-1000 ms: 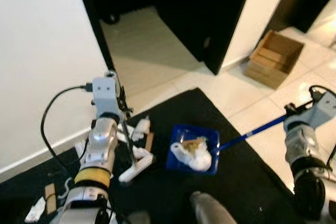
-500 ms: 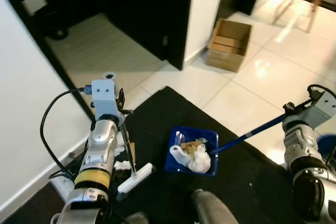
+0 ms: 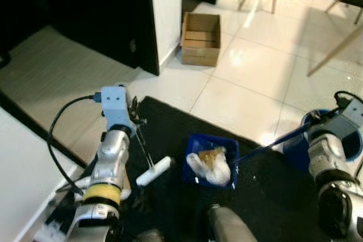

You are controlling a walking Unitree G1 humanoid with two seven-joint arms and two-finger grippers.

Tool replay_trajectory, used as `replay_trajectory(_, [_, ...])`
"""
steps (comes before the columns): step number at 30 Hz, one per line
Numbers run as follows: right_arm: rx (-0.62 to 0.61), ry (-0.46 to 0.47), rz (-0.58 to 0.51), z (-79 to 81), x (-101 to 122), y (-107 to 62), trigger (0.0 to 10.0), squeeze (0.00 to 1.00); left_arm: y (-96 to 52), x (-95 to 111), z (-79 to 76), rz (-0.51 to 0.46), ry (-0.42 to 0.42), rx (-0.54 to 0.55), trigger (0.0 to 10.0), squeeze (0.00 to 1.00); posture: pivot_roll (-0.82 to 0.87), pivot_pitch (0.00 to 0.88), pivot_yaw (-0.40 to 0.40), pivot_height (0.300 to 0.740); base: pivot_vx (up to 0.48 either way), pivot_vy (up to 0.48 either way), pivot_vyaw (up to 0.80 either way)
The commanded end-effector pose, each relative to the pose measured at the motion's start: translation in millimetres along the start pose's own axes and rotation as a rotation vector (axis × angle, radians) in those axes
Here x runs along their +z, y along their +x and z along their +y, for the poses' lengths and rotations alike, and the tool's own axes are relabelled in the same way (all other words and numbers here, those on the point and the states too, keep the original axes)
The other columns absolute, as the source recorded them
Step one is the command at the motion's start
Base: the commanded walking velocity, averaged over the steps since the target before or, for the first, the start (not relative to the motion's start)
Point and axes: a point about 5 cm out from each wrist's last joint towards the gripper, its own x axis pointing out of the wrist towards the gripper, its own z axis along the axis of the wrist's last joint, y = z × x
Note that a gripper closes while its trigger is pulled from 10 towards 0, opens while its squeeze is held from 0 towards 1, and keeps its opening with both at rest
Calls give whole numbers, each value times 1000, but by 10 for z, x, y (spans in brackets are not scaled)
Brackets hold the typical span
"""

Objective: Sweep floor

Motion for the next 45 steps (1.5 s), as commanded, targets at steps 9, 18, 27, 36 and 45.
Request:
replay_trajectory(9, [6,24,-28,33,57,13,10000,0,5,19,-42,-21,-21,-26,10000,0,40,34,-40,740,0,0,-800])
replay_trajectory(18, [26,14,-30,67,61,16,10000,0,-6,23,-74,-29,-49,-44,10000,0,44,32,-40,740,0,0,-782])
replay_trajectory(27, [47,49,-65,115,95,15,10000,0,5,22,-117,-20,-62,-77,10000,0,40,23,-38,740,0,-32,-213])
replay_trajectory(36, [134,184,-212,207,363,41,10000,0,2,22,-120,-21,-58,-78,10000,0,39,20,-37,740,0,-304,0])
replay_trajectory(45, [193,265,-230,261,397,40,10000,0,3,-2,-86,-10,-53,-62,10000,0,36,26,-43,740,0,-306,0])
